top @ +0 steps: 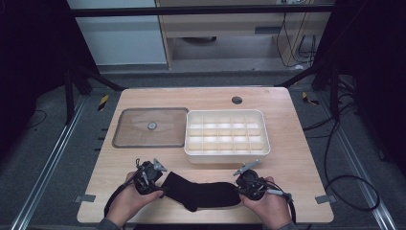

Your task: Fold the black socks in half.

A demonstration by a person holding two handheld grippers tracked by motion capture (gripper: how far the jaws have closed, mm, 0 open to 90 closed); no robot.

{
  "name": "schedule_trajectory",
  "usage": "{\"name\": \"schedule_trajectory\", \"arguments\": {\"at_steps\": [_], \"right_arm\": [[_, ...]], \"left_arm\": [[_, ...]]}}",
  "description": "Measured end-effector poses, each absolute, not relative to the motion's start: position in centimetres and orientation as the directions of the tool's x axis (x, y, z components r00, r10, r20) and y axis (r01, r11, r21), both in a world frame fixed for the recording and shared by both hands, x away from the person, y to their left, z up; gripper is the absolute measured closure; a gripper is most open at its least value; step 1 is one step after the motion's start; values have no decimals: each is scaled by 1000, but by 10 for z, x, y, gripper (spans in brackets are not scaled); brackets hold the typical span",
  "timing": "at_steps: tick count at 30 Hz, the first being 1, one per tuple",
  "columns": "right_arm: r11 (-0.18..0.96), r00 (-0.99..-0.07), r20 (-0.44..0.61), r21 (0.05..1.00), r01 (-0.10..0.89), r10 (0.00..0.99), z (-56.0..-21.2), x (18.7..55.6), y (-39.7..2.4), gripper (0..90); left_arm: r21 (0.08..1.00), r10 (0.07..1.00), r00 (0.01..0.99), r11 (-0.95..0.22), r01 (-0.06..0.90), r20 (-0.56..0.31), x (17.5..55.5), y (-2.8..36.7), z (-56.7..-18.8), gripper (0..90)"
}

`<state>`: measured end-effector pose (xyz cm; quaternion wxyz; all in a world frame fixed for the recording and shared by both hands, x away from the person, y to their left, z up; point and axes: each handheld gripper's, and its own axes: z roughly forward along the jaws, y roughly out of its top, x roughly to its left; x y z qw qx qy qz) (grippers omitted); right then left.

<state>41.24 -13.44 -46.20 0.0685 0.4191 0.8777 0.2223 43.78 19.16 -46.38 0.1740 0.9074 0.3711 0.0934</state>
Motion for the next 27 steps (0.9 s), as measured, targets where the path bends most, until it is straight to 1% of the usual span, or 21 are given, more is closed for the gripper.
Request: {"name": "schedule_trajectory", "arguments": {"at_steps": [6,7,8,10,14,16,20,21,23,24,25,27], "right_arm": [[557,-645,59,450,699,762,-464,411,-134,855],[557,-647,58,453,696,761,-464,411,-135,855],[554,-645,61,456,697,761,-464,411,-136,854],[551,-644,64,457,698,763,-464,410,-136,854],[553,-647,63,459,695,760,-464,410,-136,854],[552,-645,62,458,696,761,-463,410,-136,853],[555,-650,62,464,690,757,-461,411,-136,853],[552,-648,62,467,691,759,-460,411,-137,856],[557,-654,61,467,687,754,-459,411,-137,858],[564,-660,57,467,681,749,-459,411,-137,859],[568,-664,56,468,677,746,-458,412,-137,860],[563,-661,58,472,678,748,-457,412,-137,861]], "left_arm": [[373,708,706,-663,649,30,441,188,-465,513],[369,708,705,-663,652,26,441,187,-465,513],[363,705,709,-665,653,18,441,187,-466,545],[354,701,713,-670,652,14,442,186,-466,569],[343,699,715,-672,657,1,443,186,-466,588],[340,697,717,-673,657,-7,443,185,-466,629],[337,696,718,-672,659,-15,443,185,-466,649],[338,694,720,-672,659,-24,443,184,-466,674],[335,688,725,-679,653,-20,442,184,-466,704],[335,683,730,-685,647,-15,441,183,-466,704],[334,677,736,-691,641,-11,440,182,-466,734],[336,675,738,-692,639,-13,440,182,-466,750]]}}
